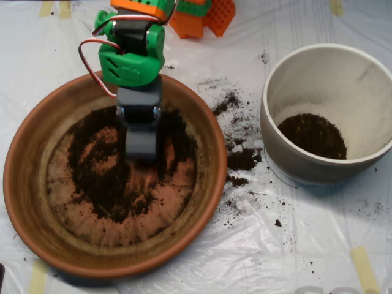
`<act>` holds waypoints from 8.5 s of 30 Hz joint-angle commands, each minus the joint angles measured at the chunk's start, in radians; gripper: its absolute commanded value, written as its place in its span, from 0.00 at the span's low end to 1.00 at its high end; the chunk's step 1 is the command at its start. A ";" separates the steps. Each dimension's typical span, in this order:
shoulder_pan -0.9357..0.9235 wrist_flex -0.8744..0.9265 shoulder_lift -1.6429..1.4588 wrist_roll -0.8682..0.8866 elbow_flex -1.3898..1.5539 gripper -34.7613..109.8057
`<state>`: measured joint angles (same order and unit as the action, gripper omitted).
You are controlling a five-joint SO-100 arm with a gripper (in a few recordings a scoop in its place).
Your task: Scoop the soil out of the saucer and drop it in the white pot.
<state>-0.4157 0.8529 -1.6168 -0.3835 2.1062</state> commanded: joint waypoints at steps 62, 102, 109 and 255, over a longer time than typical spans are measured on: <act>0.822 0.744 -0.049 0.181 -1.003 0.50; -0.060 0.170 -0.049 0.296 -0.133 0.63; -0.123 0.199 0.164 0.285 -0.281 0.66; 0.523 0.808 -0.160 0.347 -1.000 0.56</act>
<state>0.1825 1.6950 -1.6245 -0.0491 1.0462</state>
